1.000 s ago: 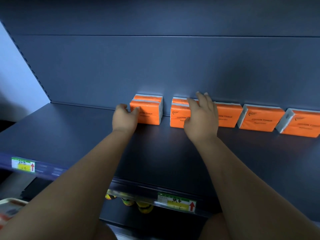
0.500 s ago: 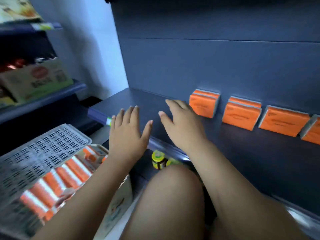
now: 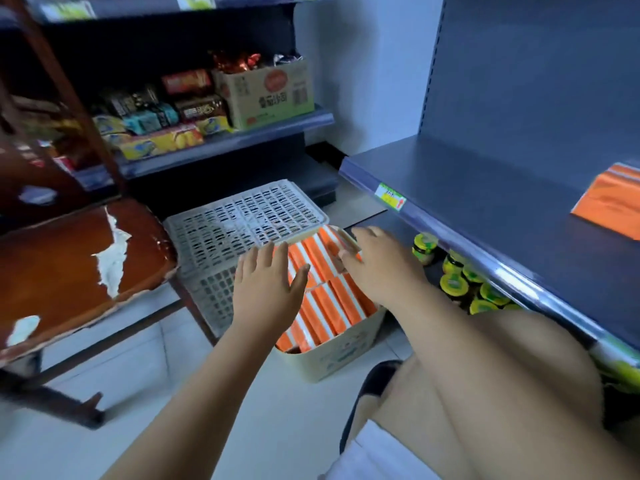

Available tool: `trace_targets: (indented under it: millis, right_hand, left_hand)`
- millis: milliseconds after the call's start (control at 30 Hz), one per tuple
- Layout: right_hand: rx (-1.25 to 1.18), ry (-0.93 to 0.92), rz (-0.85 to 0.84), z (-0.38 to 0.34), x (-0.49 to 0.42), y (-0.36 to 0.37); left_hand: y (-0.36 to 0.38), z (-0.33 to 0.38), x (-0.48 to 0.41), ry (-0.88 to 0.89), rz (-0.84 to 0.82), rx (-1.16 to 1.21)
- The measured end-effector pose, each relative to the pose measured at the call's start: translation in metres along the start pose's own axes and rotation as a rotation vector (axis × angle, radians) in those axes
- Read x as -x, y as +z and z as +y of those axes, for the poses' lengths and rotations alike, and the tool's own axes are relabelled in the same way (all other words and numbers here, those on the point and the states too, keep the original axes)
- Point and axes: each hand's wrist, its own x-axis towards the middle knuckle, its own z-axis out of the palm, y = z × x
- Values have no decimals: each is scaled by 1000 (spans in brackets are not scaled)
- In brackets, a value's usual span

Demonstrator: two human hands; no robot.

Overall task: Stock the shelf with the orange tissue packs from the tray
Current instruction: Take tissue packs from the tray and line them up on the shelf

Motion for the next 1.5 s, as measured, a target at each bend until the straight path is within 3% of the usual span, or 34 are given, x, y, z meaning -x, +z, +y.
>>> trace_targets:
  millis: [367, 600, 733, 967, 1100, 1167, 1267, 1500]
  right_hand:
    - [-20, 397, -188, 3, -53, 42]
    - [-52, 671, -285, 34, -68, 83]
    - [-127, 709, -349, 49, -68, 90]
    - [-254, 721, -238, 63, -74, 91]
    - [-376, 718, -1, 62, -78, 74]
    - [-495, 713, 147, 58, -78, 62]
    - [-643, 664, 287, 52, -79, 37]
    - [-624, 499, 432, 57, -58, -48]
  left_hand:
    - [36, -25, -43, 30, -133, 55]
    - [56, -14, -94, 230, -287, 33]
    - [69, -7, -115, 361, -392, -46]
    - [75, 13, -139, 415, -364, -172]
    - [73, 19, -159, 487, -361, -142]
    - [64, 20, -171, 504, -369, -77]
    - [45, 23, -186, 378, -378, 75]
    - [-14, 52, -177, -41, -505, 969]
